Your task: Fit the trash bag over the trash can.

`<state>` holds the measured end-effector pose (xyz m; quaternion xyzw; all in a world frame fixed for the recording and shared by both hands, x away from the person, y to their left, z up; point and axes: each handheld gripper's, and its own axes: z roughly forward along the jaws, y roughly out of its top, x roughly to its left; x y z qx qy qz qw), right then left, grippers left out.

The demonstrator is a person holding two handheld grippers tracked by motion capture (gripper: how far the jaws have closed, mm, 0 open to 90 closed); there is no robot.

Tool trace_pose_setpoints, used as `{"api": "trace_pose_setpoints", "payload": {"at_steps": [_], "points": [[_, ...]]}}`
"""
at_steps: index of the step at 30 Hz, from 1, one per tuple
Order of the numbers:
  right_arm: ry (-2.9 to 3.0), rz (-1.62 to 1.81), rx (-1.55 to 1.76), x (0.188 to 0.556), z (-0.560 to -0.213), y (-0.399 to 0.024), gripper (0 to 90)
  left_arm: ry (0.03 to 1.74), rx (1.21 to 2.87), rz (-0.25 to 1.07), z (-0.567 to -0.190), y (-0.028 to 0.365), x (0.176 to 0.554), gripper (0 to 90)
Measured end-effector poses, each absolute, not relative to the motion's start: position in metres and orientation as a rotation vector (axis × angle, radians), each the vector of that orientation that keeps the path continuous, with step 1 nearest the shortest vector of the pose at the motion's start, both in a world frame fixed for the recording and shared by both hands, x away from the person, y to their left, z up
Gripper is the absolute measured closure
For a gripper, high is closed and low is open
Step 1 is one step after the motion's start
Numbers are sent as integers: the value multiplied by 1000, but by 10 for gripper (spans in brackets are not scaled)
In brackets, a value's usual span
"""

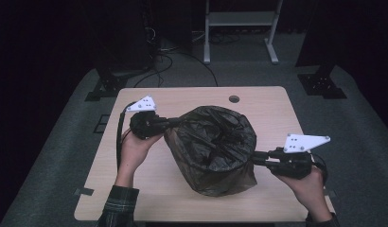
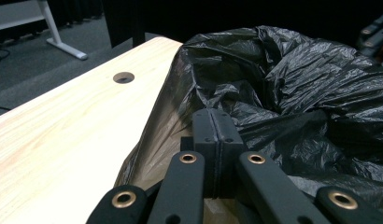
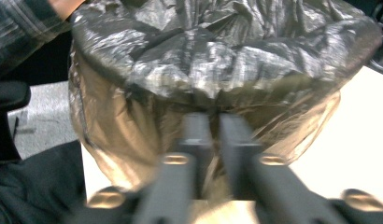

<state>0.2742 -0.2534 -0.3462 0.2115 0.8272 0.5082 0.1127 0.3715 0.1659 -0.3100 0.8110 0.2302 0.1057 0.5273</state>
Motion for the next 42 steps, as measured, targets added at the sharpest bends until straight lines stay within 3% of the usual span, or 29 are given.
{"api": "trace_pose_setpoints", "payload": {"at_steps": [1, 16, 29, 36, 42], "points": [[2416, 1475, 601, 273, -346, -253, 898, 549, 1938, 257, -309, 167, 371, 899], [2456, 1346, 678, 275, -369, -263, 900, 677, 1952, 273, -337, 190, 385, 900], [2568, 1215, 750, 285, -409, -259, 900, 741, 2037, 207, -380, 182, 394, 899], [2597, 1199, 754, 283, -417, -259, 900, 721, 2008, 192, -383, 183, 391, 898], [2498, 1298, 747, 276, -394, -269, 717, 682, 1915, 210, -364, 195, 380, 722]]}}
